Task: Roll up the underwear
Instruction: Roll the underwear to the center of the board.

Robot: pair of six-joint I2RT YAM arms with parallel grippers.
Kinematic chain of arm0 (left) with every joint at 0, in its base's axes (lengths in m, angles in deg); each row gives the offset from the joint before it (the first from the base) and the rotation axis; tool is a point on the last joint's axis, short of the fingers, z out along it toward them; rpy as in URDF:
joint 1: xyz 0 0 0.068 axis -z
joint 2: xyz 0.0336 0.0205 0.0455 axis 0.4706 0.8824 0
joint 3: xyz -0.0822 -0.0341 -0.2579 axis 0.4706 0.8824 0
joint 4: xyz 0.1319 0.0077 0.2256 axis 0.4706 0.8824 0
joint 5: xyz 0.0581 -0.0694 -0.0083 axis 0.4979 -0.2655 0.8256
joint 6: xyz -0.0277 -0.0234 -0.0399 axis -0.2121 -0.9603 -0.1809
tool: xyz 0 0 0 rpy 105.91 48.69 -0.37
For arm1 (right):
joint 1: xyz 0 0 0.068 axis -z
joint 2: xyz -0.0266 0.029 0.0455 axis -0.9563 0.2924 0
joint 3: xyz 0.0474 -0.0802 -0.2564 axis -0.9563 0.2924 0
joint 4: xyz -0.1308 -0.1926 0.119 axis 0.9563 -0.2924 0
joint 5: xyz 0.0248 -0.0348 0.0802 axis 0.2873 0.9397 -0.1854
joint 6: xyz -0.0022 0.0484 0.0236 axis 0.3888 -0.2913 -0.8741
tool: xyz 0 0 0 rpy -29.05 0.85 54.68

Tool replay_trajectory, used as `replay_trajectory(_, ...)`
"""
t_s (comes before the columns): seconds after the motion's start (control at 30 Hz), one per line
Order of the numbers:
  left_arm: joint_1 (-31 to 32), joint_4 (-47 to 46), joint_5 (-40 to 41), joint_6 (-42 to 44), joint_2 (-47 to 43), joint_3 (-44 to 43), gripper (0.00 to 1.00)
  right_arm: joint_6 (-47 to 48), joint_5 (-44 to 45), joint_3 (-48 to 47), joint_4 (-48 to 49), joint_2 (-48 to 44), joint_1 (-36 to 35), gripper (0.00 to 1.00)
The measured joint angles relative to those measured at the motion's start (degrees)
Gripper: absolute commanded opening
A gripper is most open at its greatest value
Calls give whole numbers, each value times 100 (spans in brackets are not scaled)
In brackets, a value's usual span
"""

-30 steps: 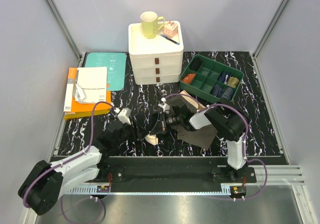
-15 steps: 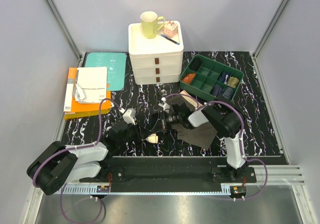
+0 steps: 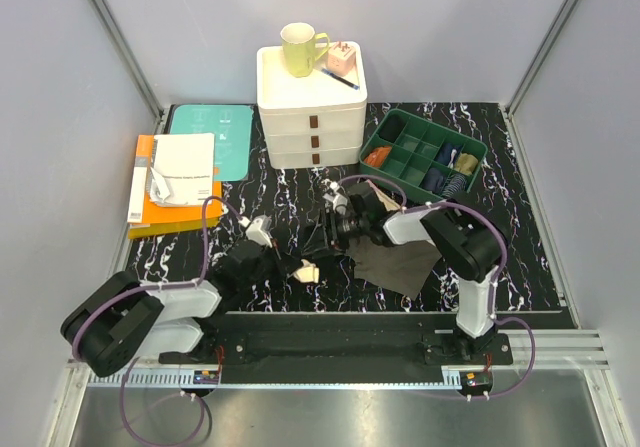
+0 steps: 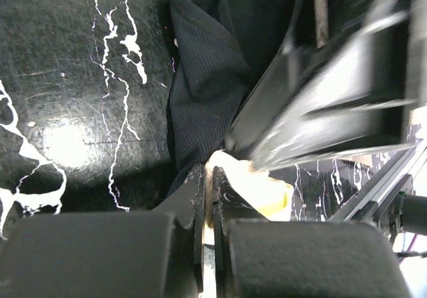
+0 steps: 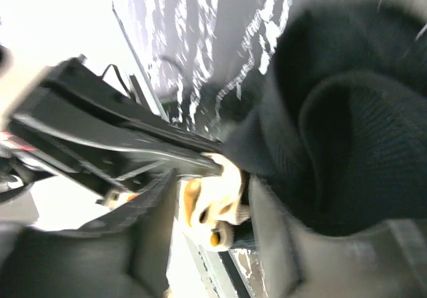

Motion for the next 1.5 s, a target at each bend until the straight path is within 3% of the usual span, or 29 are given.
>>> replay_trajectory(0.33, 98, 356, 35, -474, 503, -507, 0, 682, 1141, -107, -1329, -1631, 286, 72)
replay_trajectory(0.5, 129, 837, 15, -614, 693, -903, 0, 616, 1591, 640, -1270, -2518, 205, 76)
replay_trajectory(0.73, 157, 1364, 22, -664, 715, -1172, 0, 140, 2033, 1683, -1174, -2632, -258, 79)
replay_trajectory(1.23, 328, 1683, 48, -787, 715, -1314, 0, -306, 2739, 1923, -461, -2380, -758, 82)
replay_trajectory(1.37, 345, 1700, 63, -804, 715, -1320, 0, -323, 2861, 1923, -407, -2367, -833, 71)
replay_trajectory(1.4, 350, 1720, 66, -804, 715, -1335, 0, -321, 2898, 1923, -413, -2367, -846, 58)
replay_trajectory(1.5, 380, 1757, 66, -804, 715, -1353, 0, -310, 3010, 1923, -507, -2361, -859, 40)
